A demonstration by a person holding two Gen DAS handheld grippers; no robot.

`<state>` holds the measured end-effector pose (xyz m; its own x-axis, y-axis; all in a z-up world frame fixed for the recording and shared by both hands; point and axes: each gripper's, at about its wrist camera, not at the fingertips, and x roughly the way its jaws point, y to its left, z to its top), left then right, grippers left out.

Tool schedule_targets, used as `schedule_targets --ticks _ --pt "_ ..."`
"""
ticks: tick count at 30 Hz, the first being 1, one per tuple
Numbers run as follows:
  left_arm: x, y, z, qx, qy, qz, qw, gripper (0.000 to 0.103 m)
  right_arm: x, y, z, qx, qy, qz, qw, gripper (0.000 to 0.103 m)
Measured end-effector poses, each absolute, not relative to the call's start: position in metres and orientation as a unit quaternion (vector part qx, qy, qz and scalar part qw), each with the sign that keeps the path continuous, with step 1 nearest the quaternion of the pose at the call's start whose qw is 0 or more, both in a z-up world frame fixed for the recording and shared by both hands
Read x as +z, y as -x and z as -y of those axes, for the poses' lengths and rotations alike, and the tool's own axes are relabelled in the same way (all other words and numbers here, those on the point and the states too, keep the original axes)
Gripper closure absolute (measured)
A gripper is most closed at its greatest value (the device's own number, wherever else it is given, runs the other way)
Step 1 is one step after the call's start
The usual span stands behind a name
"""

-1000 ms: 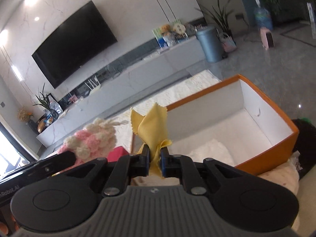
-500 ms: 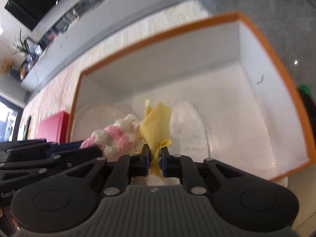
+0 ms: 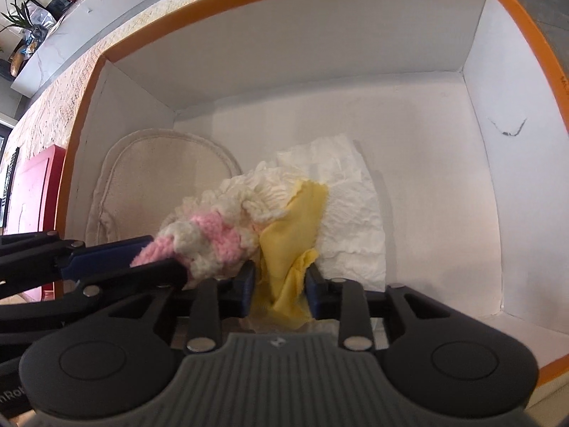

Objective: Organize soft objects
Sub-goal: 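Open both tools to drop the pink item and yellow cloth into the box, then move both open tools back toward the teddy and red box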

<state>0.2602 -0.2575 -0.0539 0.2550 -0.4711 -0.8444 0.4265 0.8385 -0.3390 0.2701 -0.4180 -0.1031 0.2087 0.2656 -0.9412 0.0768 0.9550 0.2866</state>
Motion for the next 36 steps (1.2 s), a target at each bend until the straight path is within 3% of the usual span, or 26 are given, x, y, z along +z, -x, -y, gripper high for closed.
schedule_targets --ticks 4,8,14,18,25,30,36 --pt "-0.038 -0.245 0.234 -0.286 0.08 -0.488 0.821 0.036 -0.082 -0.261 0.422 0.055 -0.12 -0.61 0.782 0.053" --pt "-0.02 -0.227 0.209 -0.291 0.12 -0.461 0.83 0.035 -0.055 -0.246 0.423 0.035 -0.102 -0.593 0.798 0.031" --pt "0.014 -0.177 0.173 -0.296 0.095 -0.374 0.874 0.034 -0.011 -0.208 0.403 -0.003 -0.062 -0.528 0.847 0.024" --pt "0.029 -0.131 0.144 -0.285 0.066 -0.3 0.908 0.034 0.02 -0.172 0.372 -0.016 -0.045 -0.446 0.894 0.013" --pt "0.04 -0.071 0.094 -0.223 0.004 -0.227 0.948 0.03 0.033 -0.107 0.29 0.013 -0.038 -0.316 0.948 0.01" --pt "0.025 -0.055 0.054 -0.186 0.015 -0.244 0.952 0.03 0.017 -0.079 0.229 0.045 -0.026 -0.25 0.967 0.01" --pt "0.004 -0.04 0.002 -0.137 0.042 -0.265 0.954 0.031 -0.01 -0.074 0.172 0.074 -0.022 -0.236 0.969 0.013"
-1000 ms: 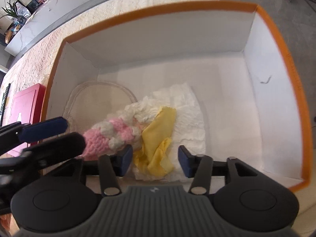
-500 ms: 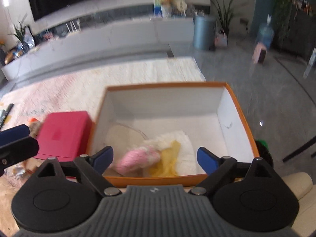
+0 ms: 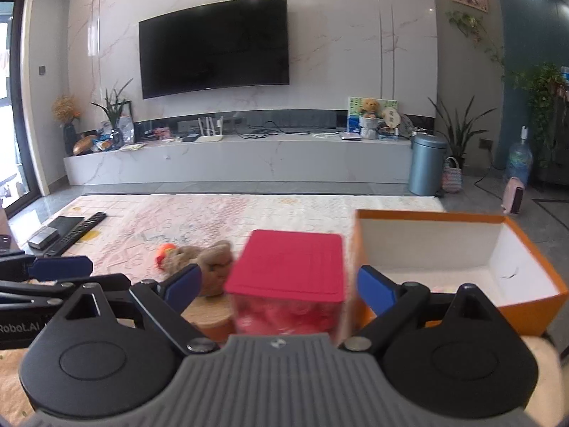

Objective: Organize soft objects
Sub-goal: 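Move both open tools back toward the teddy and red box, then grasp the Deeyeo snack bag with the left tool while the right grasps the brown teddy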

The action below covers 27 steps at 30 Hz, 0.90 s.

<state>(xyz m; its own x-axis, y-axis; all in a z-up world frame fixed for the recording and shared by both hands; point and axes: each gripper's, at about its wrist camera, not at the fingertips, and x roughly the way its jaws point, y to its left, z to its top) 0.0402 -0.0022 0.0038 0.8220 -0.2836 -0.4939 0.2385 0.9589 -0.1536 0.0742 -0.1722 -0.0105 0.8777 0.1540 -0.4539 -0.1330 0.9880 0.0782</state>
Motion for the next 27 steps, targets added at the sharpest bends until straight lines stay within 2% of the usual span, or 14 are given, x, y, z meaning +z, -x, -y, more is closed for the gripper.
schedule_targets --ticks 1,3,6,9,18,21,27 --pt "0.001 -0.039 -0.007 -0.129 0.049 -0.272 0.952 0.031 -0.016 -0.076 0.165 0.077 -0.03 -0.24 0.967 0.015" --pt "-0.007 -0.041 -0.024 -0.117 0.06 -0.289 0.948 0.032 -0.027 -0.08 0.154 0.084 -0.041 -0.255 0.962 0.026" --pt "-0.018 -0.044 -0.038 -0.101 0.071 -0.305 0.944 0.032 -0.042 -0.083 0.137 0.104 -0.032 -0.274 0.956 0.035" --pt "-0.029 -0.049 -0.056 -0.083 0.083 -0.329 0.937 0.032 -0.052 -0.085 0.121 0.128 -0.008 -0.29 0.948 0.039" --pt "-0.048 -0.096 -0.088 -0.054 0.125 -0.373 0.918 0.032 -0.064 -0.128 0.087 0.173 0.054 -0.298 0.937 0.041" --pt "-0.056 -0.118 -0.09 -0.049 0.132 -0.383 0.913 0.029 -0.065 -0.15 0.074 0.184 0.093 -0.293 0.934 0.041" --pt "-0.077 -0.155 -0.084 -0.045 0.121 -0.44 0.889 0.029 -0.067 -0.199 0.055 0.209 0.199 -0.314 0.905 0.04"
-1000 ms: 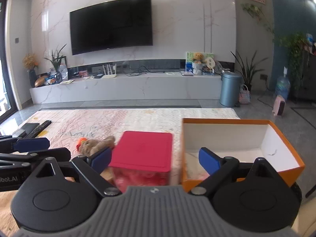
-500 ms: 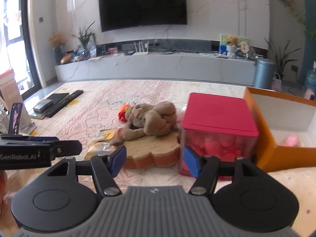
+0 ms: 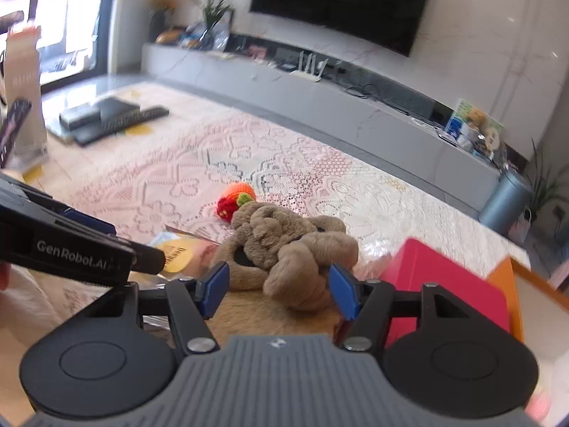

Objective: Organize soft objects
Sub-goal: 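Grasp the Deeyeo snack bag with the left tool while the right grasps the brown teddy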

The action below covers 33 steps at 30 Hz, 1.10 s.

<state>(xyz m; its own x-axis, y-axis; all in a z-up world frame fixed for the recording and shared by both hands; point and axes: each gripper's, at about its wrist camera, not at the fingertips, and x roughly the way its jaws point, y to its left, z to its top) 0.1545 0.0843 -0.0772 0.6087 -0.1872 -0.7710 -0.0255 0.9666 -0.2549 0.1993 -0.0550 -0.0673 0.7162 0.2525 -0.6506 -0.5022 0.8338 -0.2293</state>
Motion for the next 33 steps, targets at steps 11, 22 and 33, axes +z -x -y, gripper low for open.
schedule_targets --ticks 11,22,33 --pt "-0.106 -0.177 -0.086 -0.052 0.138 -0.479 0.865 0.025 -0.085 -0.27 0.039 0.233 0.287 -0.396 0.84 0.025" --pt "-0.102 -0.171 -0.076 -0.049 0.106 -0.456 0.882 0.044 -0.098 -0.266 0.037 0.225 0.286 -0.407 0.838 0.054" --pt "-0.073 -0.141 -0.1 -0.014 0.164 -0.389 0.906 0.05 -0.051 -0.233 0.06 0.226 0.182 -0.353 0.889 0.062"
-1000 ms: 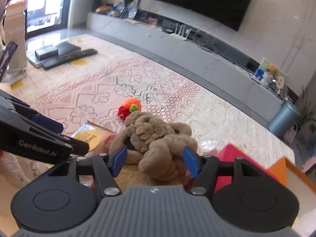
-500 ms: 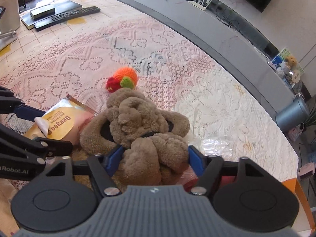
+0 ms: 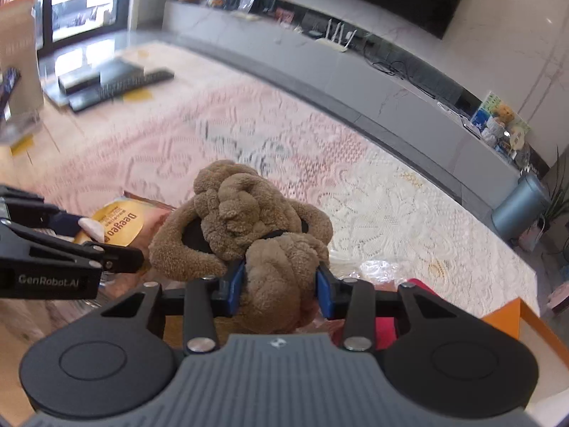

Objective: Organize soft objects
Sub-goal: 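Carry the snack bag and teddy in both tools over the orange box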

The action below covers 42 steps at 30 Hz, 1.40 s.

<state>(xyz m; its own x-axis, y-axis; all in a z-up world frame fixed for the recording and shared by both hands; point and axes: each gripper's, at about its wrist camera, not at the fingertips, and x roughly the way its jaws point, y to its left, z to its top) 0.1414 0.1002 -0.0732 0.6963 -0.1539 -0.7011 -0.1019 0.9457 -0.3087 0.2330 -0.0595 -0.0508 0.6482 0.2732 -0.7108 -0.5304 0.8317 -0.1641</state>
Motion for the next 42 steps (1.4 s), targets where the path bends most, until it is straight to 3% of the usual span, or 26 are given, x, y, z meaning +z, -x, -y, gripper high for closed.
schedule_targets --ticks 9,20,31,42 --pt "-0.012 -0.105 -0.077 -0.027 0.143 -0.316 0.937 0.05 -0.004 -0.185 0.11 0.208 0.037 -0.304 0.929 0.062" --pt "0.046 -0.099 0.036 -0.155 0.067 -0.268 0.948 0.05 0.04 -0.125 0.252 0.091 -0.037 -0.268 0.958 0.062" --pt "0.05 -0.16 0.164 -0.293 0.062 -0.313 0.901 0.05 0.041 -0.12 0.396 -0.036 -0.084 -0.32 0.943 0.061" --pt "-0.013 -0.222 0.263 -0.322 0.088 -0.416 0.846 0.05 -0.01 -0.174 0.468 -0.085 -0.111 -0.446 0.884 0.06"
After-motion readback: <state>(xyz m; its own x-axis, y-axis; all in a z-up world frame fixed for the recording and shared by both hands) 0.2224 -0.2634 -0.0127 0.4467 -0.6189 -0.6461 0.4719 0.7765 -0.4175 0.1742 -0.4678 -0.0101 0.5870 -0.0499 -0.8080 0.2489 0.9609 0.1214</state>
